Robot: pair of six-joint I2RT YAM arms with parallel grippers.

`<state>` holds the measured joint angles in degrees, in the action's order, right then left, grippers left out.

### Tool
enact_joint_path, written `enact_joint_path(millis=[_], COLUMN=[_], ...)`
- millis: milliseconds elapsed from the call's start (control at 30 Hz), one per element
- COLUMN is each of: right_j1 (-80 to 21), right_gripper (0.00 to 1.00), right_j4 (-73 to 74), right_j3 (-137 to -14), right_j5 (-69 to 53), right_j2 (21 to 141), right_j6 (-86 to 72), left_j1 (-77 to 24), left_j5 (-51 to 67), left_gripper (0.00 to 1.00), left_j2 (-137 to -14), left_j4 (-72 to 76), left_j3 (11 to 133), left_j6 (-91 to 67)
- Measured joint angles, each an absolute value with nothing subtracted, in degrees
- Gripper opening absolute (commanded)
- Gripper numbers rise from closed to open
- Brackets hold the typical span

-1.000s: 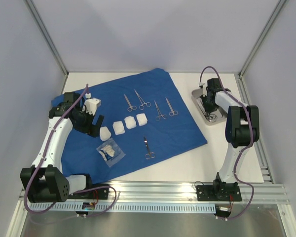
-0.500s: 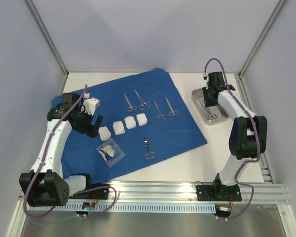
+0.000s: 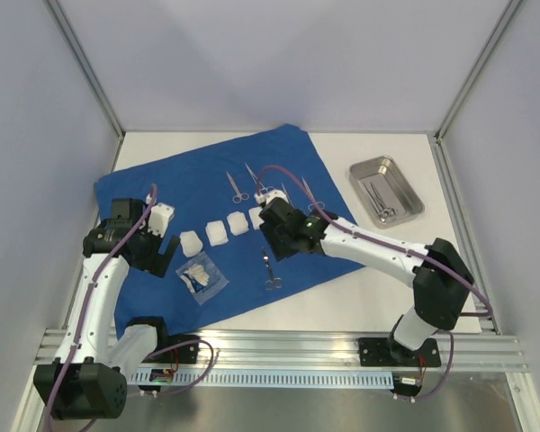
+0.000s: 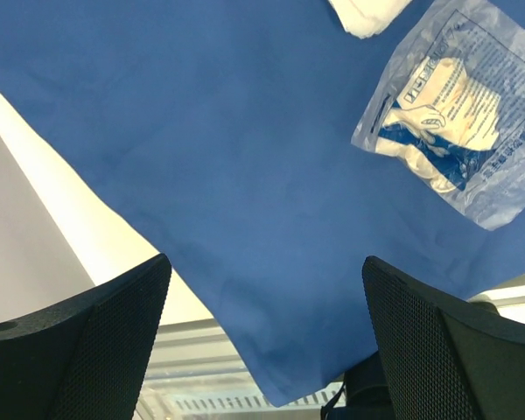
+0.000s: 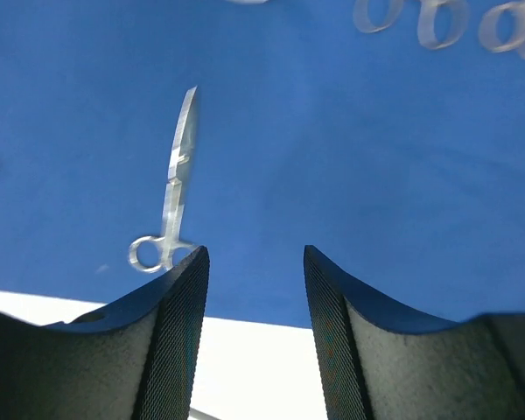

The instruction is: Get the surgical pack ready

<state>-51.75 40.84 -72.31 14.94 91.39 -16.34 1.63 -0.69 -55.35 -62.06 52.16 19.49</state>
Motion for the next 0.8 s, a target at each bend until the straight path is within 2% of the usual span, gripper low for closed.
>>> enact_joint_path(millis=[133,400,533,633,800], right_j1=[-56.71,-58.89,-59.02,-59.02,-59.07], right_gripper=[0.48,0.43,0.41,0.35,0.36], right_j4=[40.29,38.94,38.06,37.78,37.65], right_j3=[-72.38,-73.14,-73.28,-74.02,-74.72], right_j5=[13.45,11.94,10.44,10.17,10.31], right_j2=[96.71,106.87,109.27,109.93,110.76], right_j6=[-20.27,-24.25,-24.62,-24.64,-24.67], left_j1=[1.63,1.63,1.63,1.63,1.63], left_j5=[-0.99,-0.93,-0.69,-0.56,-0.27], left_gripper=[1.00,1.00,1.00,1.00,1.00], left_j2=[-52.73,-52.01,-51.90,-51.90,-52.03], left_j4=[-62.50,-62.61,-62.61,-62.61,-62.61], left_j3=[51.03,50.83,50.83,50.85,50.85], left_j6=[19.62,19.75,19.77,19.79,19.79])
